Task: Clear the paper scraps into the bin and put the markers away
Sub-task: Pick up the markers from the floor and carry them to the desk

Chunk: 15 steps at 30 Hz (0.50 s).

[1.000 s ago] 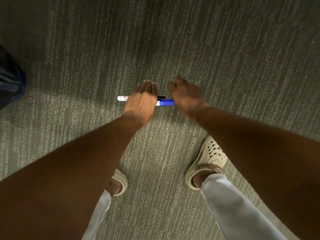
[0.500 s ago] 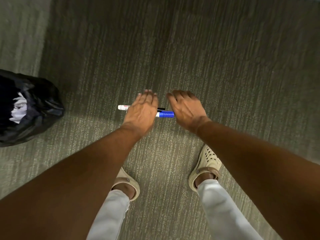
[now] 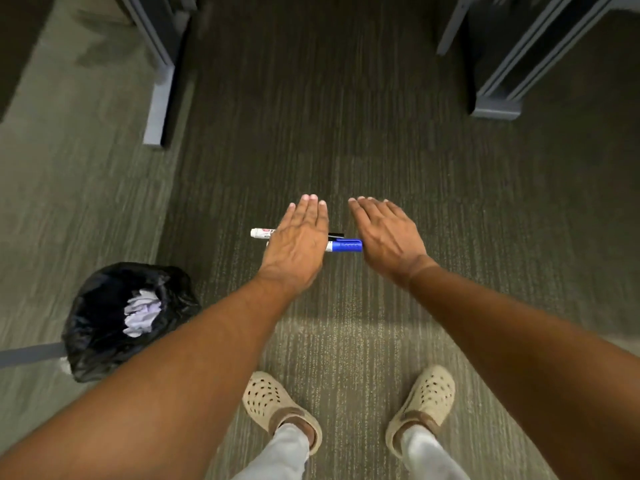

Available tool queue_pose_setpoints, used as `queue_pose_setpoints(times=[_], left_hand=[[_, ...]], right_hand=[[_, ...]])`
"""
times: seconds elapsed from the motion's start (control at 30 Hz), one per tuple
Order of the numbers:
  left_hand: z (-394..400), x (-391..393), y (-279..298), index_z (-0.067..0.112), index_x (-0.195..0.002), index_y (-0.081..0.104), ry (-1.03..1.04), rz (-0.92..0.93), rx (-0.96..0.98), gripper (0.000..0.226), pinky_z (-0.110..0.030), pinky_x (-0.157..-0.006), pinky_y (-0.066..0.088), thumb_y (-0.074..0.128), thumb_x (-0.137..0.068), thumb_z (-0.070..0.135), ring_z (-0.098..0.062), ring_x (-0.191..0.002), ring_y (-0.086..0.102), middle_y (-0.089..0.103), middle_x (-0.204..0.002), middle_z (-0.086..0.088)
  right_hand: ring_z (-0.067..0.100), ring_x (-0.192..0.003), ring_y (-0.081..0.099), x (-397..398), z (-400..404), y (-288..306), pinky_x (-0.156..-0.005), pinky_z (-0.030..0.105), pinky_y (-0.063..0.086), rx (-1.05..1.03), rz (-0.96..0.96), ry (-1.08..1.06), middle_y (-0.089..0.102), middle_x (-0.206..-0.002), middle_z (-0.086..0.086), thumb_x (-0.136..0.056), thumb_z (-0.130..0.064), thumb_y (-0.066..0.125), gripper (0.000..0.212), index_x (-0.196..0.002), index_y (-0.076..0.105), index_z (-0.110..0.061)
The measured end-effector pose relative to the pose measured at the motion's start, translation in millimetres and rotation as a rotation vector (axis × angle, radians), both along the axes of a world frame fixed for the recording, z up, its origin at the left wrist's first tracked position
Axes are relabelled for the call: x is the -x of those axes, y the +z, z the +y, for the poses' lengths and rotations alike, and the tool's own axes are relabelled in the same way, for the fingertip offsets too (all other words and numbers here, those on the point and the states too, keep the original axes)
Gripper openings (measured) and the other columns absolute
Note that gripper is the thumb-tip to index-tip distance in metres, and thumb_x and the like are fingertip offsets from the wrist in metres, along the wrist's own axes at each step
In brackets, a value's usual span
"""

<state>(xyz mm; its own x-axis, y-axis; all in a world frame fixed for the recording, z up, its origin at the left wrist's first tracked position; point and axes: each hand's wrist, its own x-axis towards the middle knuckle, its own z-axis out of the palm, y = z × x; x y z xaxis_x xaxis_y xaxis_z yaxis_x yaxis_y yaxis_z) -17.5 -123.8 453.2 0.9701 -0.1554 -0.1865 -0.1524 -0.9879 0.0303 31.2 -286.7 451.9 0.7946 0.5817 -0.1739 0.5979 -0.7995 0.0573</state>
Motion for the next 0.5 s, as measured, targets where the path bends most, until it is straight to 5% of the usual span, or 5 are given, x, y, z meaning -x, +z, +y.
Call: queue_pose_setpoints(times=[0.5], left_hand=[[-49,5,218,-0.002,-0.149,0.005,0.030,-0.318,-0.006,0.069,-0.041,-0.120,0.007,0.036,-0.087,-0.001,-0.030,-0.147,0.004,0.008,-0.158,-0.021]], right_hand=[[0.030,-0.140,0.036,18,-57,215,-0.117,0.043,0.025,-0.188,-0.293,-0.068,0.039,-0.149,0.020,-0.096,-0.012,0.038,0.053,-0.147,0.027,-0.002]])
